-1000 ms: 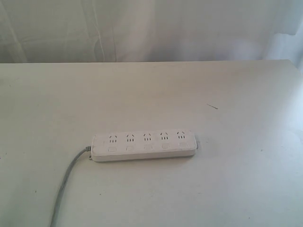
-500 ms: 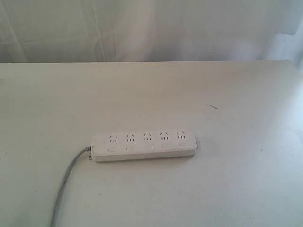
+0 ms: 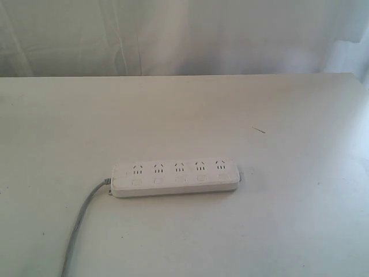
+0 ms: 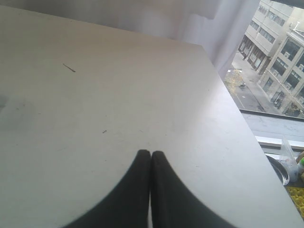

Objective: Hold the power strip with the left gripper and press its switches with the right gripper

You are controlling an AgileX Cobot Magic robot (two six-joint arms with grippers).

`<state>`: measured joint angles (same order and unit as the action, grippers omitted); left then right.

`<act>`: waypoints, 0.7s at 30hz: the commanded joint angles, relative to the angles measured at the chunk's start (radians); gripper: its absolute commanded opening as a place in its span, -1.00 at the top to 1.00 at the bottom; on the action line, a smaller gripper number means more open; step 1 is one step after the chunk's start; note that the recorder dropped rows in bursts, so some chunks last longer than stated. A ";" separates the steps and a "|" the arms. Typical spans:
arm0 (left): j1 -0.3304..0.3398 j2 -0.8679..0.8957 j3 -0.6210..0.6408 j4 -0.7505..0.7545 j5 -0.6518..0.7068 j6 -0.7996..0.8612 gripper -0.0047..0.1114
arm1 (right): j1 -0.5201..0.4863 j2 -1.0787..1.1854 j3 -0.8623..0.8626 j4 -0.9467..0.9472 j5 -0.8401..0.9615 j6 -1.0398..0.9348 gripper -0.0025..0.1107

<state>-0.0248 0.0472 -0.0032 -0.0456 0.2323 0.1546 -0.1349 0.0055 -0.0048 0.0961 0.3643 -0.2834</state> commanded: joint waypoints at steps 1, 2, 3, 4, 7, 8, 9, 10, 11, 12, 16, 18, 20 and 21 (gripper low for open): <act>0.001 0.002 0.003 -0.019 0.004 0.030 0.92 | -0.005 -0.005 0.005 0.001 -0.014 -0.009 0.96; 0.001 0.002 0.003 -0.019 0.004 0.040 0.92 | -0.005 -0.005 0.005 0.001 -0.014 -0.009 0.96; 0.001 0.002 0.003 -0.019 0.004 0.044 0.92 | -0.005 -0.005 0.005 0.001 -0.014 -0.009 0.96; 0.001 0.002 0.003 -0.019 0.004 0.044 0.92 | -0.005 -0.005 0.005 0.001 -0.014 -0.009 0.96; 0.001 0.002 0.003 -0.019 0.004 0.044 0.92 | -0.005 -0.005 0.005 0.001 -0.014 0.013 0.96; 0.001 0.002 0.003 -0.019 0.004 0.044 0.92 | -0.005 -0.005 0.005 0.001 -0.014 0.013 0.96; 0.001 0.002 0.003 -0.019 0.004 0.044 0.92 | -0.005 -0.005 0.005 0.001 -0.014 0.017 0.96; 0.001 0.002 0.003 -0.019 0.004 0.044 0.92 | -0.005 -0.005 0.005 0.001 -0.014 0.019 0.96; 0.001 0.002 0.003 -0.019 0.004 0.044 0.92 | -0.005 -0.005 0.005 0.001 -0.014 0.019 0.96; 0.001 0.002 0.003 -0.019 0.004 0.044 0.92 | -0.005 -0.005 0.005 0.001 -0.014 0.019 0.96; 0.001 0.002 0.003 -0.019 0.004 0.044 0.92 | -0.005 -0.005 0.005 0.001 -0.014 0.019 0.96; 0.001 0.002 0.003 -0.019 0.004 0.044 0.92 | -0.005 -0.005 0.005 0.001 -0.014 0.019 0.96; 0.001 0.002 0.003 -0.019 0.004 0.044 0.92 | -0.005 -0.005 0.005 0.001 -0.014 0.019 0.96; 0.001 0.002 0.003 -0.019 0.004 0.044 0.92 | -0.005 -0.005 0.005 0.001 -0.014 0.019 0.96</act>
<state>-0.0248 0.0472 -0.0032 -0.0556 0.2363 0.1950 -0.1349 0.0055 -0.0048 0.0961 0.3643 -0.2701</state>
